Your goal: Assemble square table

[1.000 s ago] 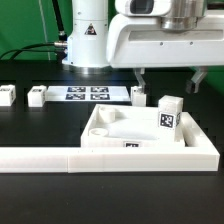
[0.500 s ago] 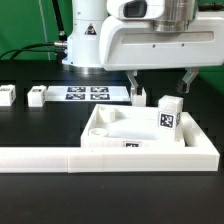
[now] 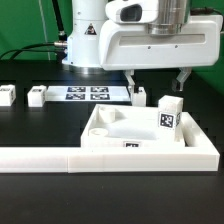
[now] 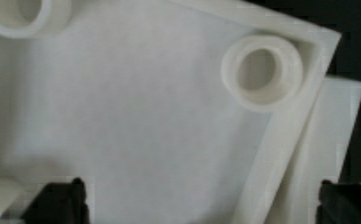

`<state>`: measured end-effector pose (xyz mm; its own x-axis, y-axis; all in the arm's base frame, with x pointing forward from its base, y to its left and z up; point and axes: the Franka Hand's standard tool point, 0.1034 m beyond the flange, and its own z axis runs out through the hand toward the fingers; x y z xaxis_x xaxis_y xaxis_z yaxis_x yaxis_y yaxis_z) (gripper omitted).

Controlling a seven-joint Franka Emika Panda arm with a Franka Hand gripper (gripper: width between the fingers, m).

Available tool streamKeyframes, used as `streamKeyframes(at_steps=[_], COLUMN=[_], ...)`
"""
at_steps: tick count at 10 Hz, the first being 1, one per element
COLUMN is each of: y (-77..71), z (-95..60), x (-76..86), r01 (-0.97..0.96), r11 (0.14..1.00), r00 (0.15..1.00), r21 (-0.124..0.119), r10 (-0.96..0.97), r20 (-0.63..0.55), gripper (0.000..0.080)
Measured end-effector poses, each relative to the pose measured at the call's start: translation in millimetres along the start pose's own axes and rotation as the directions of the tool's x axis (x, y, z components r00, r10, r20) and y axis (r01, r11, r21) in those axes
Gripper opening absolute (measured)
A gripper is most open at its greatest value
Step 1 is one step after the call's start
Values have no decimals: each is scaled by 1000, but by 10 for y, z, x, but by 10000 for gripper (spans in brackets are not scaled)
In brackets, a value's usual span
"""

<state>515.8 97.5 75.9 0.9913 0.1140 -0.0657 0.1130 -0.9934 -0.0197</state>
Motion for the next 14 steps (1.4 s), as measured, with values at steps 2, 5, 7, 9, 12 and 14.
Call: streamKeyframes(at_steps=[2,5,7,9,12,14], y=[-19,-22,-86,-152,-158,-148], z=[39,91,150,234,350,394], x=[-125,-252,-404,-624,-897,-1030], r01=[1,3,8,14,26,27], r11=[1000,1000,1000,1000,1000,1000], r00=[1000,1000,1000,1000,999,999], r21=[1,0,-2,-4,-8,-11], r10=[-1,-3,-8,-14,-25,-27], r20=[9,23,18,20,28,38], gripper=[649,649,649,649,649,649])
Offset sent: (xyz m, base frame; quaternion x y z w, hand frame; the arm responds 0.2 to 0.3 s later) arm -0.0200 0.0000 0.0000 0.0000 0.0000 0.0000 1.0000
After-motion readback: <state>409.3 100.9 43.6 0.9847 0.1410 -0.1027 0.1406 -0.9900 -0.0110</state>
